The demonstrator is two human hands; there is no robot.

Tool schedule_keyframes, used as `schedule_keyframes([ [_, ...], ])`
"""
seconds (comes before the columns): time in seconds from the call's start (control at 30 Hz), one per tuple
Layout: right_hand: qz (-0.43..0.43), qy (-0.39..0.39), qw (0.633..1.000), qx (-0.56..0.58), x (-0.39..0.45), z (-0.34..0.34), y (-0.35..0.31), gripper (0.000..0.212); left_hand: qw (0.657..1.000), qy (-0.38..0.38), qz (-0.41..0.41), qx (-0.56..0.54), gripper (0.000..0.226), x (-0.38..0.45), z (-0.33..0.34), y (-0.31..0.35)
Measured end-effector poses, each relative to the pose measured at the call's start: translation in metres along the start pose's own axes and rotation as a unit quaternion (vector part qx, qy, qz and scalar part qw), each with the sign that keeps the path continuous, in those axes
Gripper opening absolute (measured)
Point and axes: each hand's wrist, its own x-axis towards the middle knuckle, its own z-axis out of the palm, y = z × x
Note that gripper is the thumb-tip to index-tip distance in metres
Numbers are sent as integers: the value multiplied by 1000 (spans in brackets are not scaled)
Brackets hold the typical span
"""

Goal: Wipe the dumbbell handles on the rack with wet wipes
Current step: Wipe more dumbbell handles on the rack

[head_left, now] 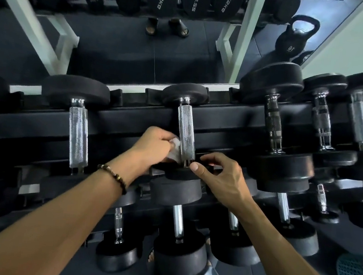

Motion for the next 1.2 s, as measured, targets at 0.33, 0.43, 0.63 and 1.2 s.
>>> schedule_keyframes([
  [0.33, -10, 4, 1000, 4, -1, 2, 0, 74, 994, -99, -42, 5, 39, -6, 2, 8],
  [0.43, -10, 5, 1000, -8, 1, 1, 2, 83, 987, 12, -33, -158, 30, 1, 8, 21],
  [0.63, -8, 9, 1000, -10, 1, 1, 2, 84, 996, 31, -32, -81, 7, -9, 11, 3],
  [1.2, -1, -8, 1000, -5, 2, 1, -2, 74, 936, 306, 16, -175, 22, 34, 17, 51],
])
